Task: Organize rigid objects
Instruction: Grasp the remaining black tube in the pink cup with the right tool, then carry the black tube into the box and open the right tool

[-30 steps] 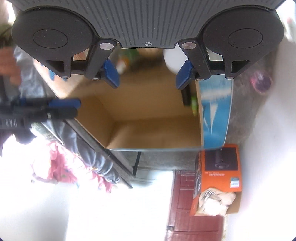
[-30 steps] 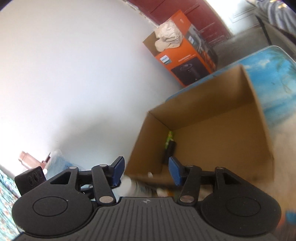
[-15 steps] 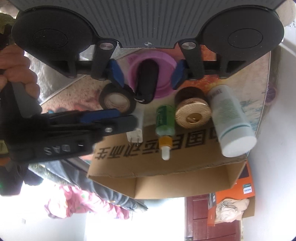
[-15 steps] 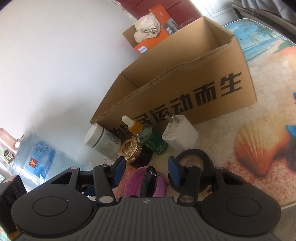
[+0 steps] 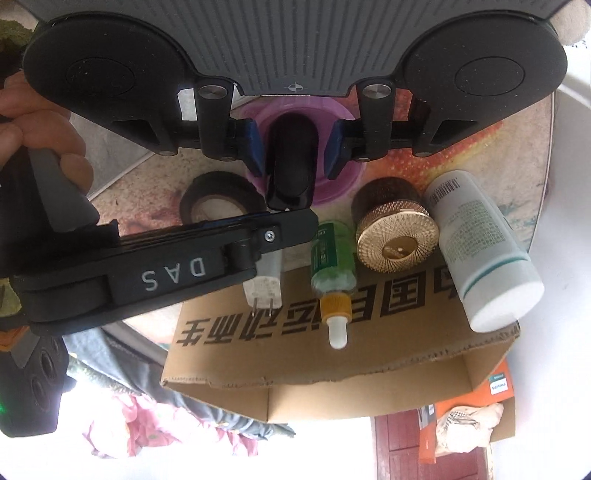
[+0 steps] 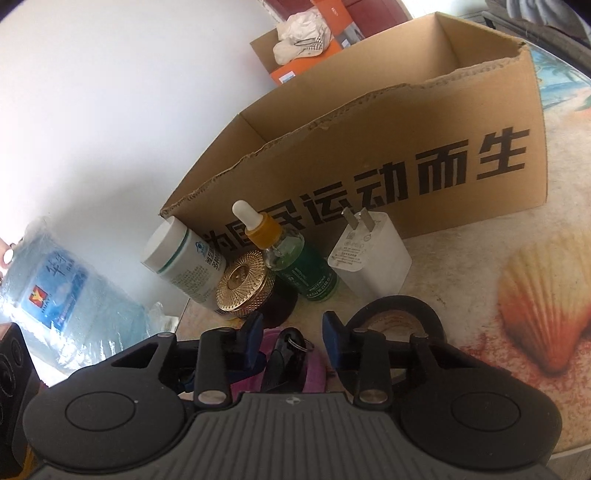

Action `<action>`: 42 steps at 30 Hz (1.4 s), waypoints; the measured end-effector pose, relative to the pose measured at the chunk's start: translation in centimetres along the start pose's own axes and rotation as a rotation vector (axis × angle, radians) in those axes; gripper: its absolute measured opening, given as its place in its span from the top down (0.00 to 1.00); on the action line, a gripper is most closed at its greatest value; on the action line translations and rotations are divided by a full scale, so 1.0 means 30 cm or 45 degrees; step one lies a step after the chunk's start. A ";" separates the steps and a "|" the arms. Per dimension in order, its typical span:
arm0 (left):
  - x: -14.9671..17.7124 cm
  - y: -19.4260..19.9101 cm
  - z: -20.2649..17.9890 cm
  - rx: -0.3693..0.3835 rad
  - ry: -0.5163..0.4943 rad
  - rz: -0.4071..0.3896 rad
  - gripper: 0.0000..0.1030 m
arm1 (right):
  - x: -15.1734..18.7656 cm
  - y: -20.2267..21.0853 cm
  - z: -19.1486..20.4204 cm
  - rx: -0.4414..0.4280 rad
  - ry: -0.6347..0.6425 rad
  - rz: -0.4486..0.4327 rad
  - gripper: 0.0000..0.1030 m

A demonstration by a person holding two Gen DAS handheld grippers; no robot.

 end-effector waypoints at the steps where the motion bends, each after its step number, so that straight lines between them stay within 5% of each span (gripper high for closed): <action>1: 0.005 -0.005 0.002 0.002 0.002 0.005 0.67 | 0.001 -0.012 -0.001 0.001 0.000 0.006 0.64; 13: 0.017 -0.001 0.005 0.032 0.007 -0.023 0.67 | 0.006 -0.057 0.001 0.000 0.000 0.020 0.66; 20: 0.012 0.004 0.014 0.050 0.006 -0.030 0.67 | 0.003 -0.060 0.007 -0.059 -0.013 0.011 0.78; 31: 0.007 0.001 0.019 0.062 0.007 -0.037 0.67 | 0.013 -0.009 0.070 -0.150 0.036 0.015 0.79; 42: 0.006 -0.009 0.012 -0.015 -0.047 -0.056 0.80 | 0.043 -0.049 0.041 -0.111 -0.025 0.068 0.79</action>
Point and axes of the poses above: each gripper's, at about its wrist camera, not at the fingertips, and y roughly against the way its jaws point, z to its left, x to its underside, the point moved 9 cm from there along -y, roughly the way its jaws point, and after that the axes turned 5 degrees about x, right-handed, at the moved point
